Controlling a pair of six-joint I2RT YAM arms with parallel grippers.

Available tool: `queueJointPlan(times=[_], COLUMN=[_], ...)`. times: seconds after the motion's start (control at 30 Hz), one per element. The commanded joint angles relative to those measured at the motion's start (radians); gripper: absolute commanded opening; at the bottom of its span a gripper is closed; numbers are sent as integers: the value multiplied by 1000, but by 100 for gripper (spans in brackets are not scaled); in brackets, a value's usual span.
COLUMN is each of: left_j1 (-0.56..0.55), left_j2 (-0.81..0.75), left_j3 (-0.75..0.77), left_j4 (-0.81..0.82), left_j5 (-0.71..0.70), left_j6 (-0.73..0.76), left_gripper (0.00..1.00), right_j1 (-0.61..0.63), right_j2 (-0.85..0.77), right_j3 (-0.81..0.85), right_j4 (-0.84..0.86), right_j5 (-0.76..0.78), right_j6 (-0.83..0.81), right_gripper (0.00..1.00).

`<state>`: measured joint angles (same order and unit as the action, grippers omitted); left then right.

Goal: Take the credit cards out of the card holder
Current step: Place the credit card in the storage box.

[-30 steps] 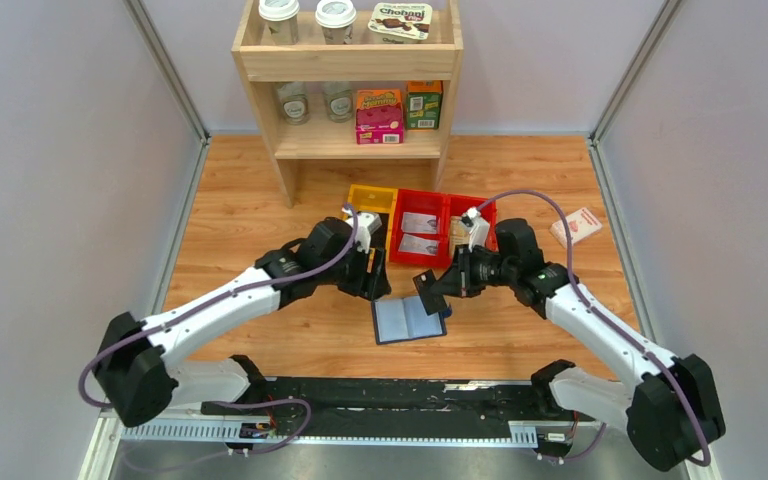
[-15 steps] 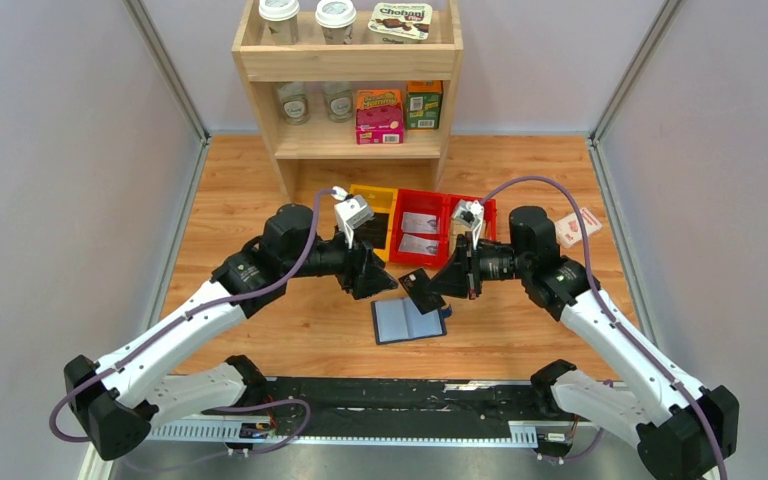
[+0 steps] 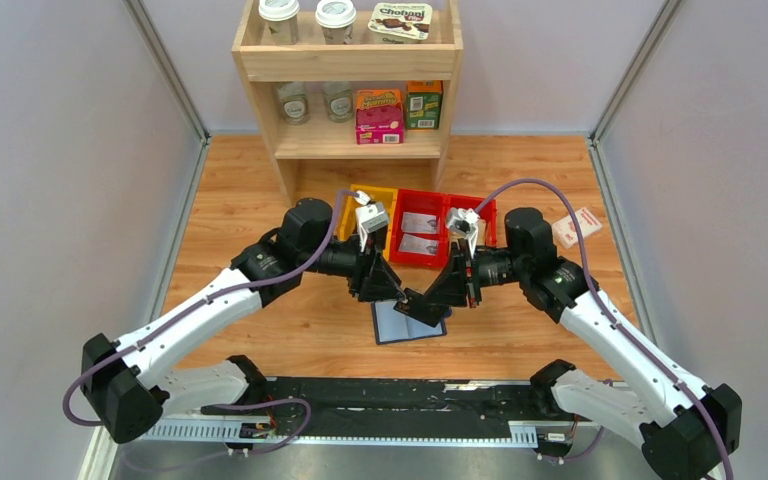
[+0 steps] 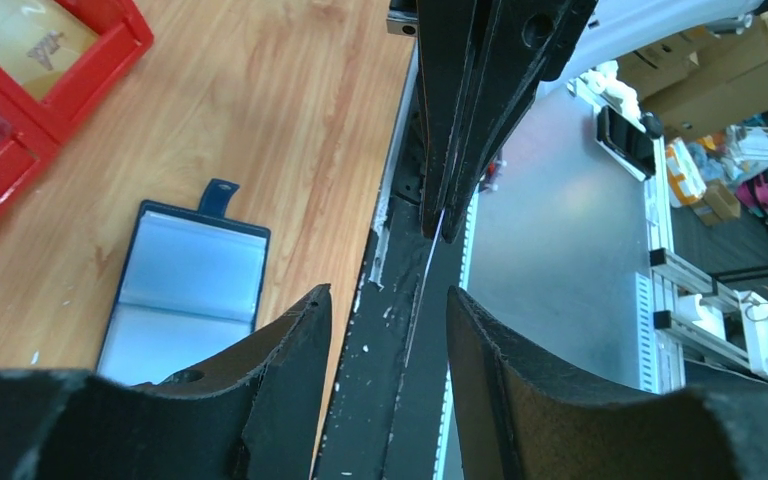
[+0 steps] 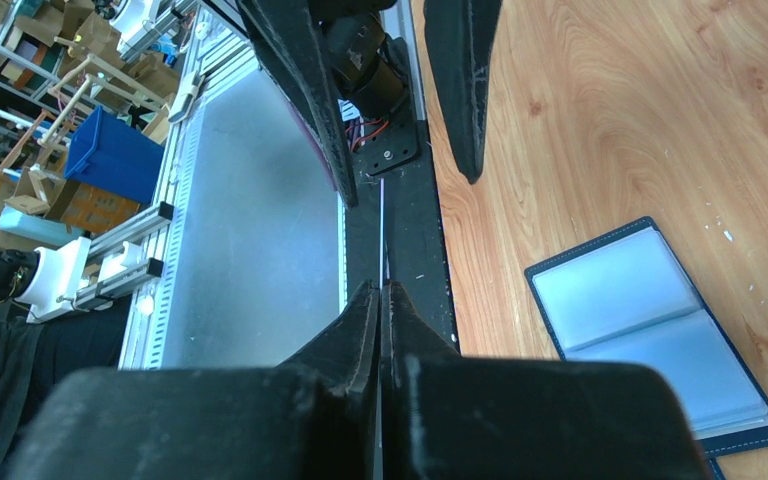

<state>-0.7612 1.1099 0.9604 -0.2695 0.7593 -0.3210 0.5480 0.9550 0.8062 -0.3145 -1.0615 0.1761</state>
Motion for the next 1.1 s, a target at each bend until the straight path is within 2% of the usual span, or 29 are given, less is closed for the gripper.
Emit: queueJointPlan(times=[0.0,0.23,0.47,0.67,0.8,0.83,0.9,0.93,1.0,1.07], left_j1=[0,0,0,0,0,0,0,0,2,5], left_j2=[27,24,18,-8,-24,-28,-33,-38,-47,-53], left_j3=[29,-18,-84,-120,-121,-121,-123,-123,-126,-123], left_j4=[47,84,138,177,184,184,185,187,170,127], left_j5=[77,77,110,123,110,103,77,66,23,-47], left_j6=[2,-18,-39,-49,-49,-52,-55,-56,-53,-36], left_gripper=[53,52,46,29,13,4,0,0,0,0], right_j1=[7,9,7,6,6,6,6,4,-2,-14], right_j2=[2,-1,-12,-10,-6,-4,-1,1,-1,-9], right_j3=[42,14,-5,-21,-22,-22,-24,-22,-18,-9], right_j4=[29,72,132,158,167,167,161,152,118,83], right_j5=[-17,6,14,23,23,26,41,54,92,127], right_j6=[-27,-7,28,46,53,51,49,45,40,30], right_gripper=[0,0,0,0,0,0,0,3,18,28])
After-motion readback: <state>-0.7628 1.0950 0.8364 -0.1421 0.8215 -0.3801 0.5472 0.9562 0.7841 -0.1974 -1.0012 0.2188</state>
